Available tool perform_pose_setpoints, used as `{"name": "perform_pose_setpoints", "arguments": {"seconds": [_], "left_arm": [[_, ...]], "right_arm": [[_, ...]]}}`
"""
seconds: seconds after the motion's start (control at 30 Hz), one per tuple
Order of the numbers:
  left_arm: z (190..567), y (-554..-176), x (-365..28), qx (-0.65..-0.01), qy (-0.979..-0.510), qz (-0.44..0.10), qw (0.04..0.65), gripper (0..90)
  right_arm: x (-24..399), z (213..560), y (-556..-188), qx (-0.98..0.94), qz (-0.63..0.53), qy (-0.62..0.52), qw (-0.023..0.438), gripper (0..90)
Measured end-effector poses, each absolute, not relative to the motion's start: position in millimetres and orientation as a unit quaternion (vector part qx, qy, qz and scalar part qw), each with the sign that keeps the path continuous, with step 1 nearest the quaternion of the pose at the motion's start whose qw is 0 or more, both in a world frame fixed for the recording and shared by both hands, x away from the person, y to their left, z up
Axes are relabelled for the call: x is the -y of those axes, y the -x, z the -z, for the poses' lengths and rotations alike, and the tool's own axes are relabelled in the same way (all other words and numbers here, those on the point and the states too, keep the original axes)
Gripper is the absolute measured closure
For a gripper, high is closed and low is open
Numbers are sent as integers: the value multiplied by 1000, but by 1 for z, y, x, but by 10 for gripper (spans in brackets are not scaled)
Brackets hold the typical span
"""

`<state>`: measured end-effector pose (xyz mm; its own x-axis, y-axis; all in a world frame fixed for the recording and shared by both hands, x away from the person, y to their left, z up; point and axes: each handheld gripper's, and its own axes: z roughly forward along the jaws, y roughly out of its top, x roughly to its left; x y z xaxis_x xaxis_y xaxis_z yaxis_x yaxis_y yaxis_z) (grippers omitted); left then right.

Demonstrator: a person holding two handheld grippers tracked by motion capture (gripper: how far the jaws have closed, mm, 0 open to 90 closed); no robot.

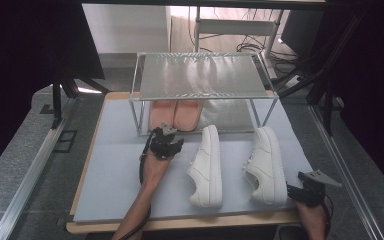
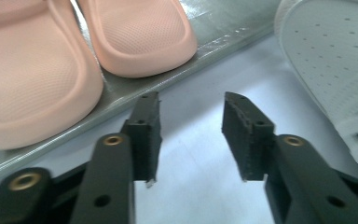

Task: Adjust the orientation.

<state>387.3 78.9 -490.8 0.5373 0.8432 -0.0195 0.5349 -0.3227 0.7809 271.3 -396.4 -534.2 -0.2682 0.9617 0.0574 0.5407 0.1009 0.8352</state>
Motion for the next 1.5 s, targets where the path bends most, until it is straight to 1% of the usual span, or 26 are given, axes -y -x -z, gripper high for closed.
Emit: {"name": "perform_pose_setpoints", "arguments": {"seconds": [0.07,0.13,0.27,0.33,0.43,0.6,0.83,0.9,1.07,1.27,1.5], "left_arm": [[488,-382,-81,-433,-788,-200,389,502],[487,-378,-83,-430,-790,-195,390,427],[483,-364,-92,-429,-788,-195,397,343],[483,-361,-95,-431,-786,-195,397,329],[481,-352,-102,-433,-787,-192,396,269],[481,-339,-111,-433,-788,-186,395,214],[481,-323,-121,-429,-792,-186,392,172],[481,-318,-124,-429,-792,-187,392,144],[485,-301,-136,-436,-789,-184,392,138],[493,-292,-143,-442,-792,-182,380,132],[508,-286,-143,-442,-808,-188,342,130]], "right_arm": [[396,534,-271,-692,-394,-543,267,160],[396,534,-271,-692,-394,-543,267,159],[396,534,-271,-692,-394,-543,267,159],[396,534,-271,-692,-394,-543,267,159],[396,534,-271,-692,-394,-543,267,160],[396,534,-271,-691,-394,-544,267,160],[396,534,-271,-691,-394,-544,267,159],[396,534,-271,-691,-394,-544,267,159],[396,534,-271,-691,-394,-544,267,159],[396,534,-271,-691,-394,-544,267,159],[396,534,-271,-693,-393,-542,267,164]]}}
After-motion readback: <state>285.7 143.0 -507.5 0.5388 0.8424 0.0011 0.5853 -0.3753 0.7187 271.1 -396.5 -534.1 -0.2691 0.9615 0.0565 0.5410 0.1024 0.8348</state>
